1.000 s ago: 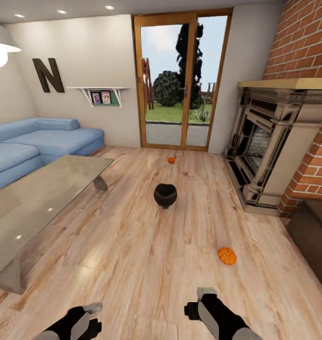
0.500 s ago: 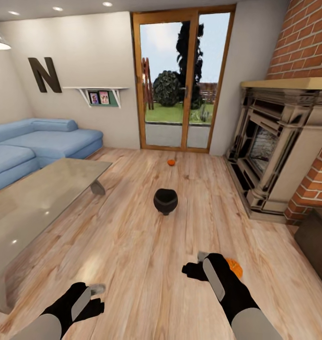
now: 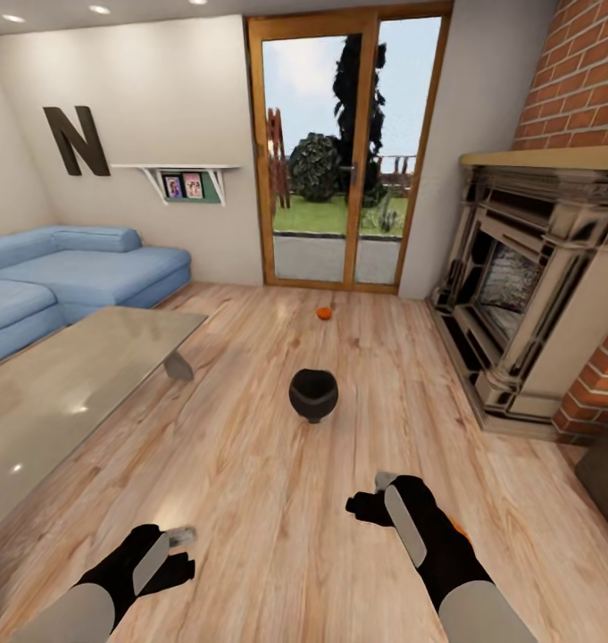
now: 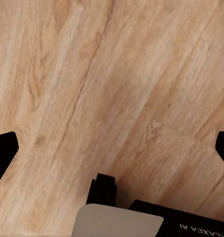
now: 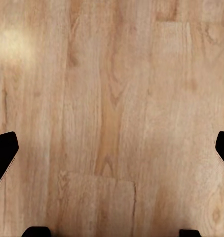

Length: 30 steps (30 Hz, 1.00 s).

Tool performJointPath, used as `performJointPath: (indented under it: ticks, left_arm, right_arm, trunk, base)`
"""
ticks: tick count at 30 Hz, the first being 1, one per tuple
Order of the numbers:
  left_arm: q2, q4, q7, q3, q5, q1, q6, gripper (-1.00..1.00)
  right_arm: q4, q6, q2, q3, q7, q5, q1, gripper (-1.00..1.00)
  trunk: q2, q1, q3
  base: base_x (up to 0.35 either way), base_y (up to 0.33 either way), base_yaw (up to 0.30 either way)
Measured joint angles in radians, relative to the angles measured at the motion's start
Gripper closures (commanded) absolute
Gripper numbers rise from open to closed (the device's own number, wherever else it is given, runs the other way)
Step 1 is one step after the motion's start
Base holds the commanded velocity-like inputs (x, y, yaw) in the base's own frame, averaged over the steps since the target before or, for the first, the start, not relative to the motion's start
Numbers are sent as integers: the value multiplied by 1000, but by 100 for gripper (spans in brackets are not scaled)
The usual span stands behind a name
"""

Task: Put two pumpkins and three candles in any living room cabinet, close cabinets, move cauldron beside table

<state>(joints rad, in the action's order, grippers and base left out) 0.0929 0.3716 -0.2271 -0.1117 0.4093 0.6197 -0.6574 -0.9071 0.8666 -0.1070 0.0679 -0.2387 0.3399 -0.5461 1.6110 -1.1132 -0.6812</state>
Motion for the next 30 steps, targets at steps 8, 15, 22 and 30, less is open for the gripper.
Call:
performJointPath:
  ticks: [8,15,22,30]
  left_arm:
    - [21,9,0,2,0,7,1,-100]
    - [29,12,0,2,1,8,1,-100]
    - [28,12,0,2,2,8,1,-100]
    - [22,13,0,3,2,8,2,-100]
  right_arm:
    - [-2,0,8,-2,-15,-1,0,-100]
    - [-11,-1,17,-2,-64,2,0,-100]
    - [-10,-1,18,-2,-65,2,0,-100]
    - [-10,-3,16,-2,-66,2,0,-100]
  trunk:
    - [0,0,0]
    - [0,0,0]
    - [0,0,0]
    - [0,0,0]
  base:
    - [335,81,0]
    - [335,81,0]
    - [335,40,0]
    - [335,2,0]
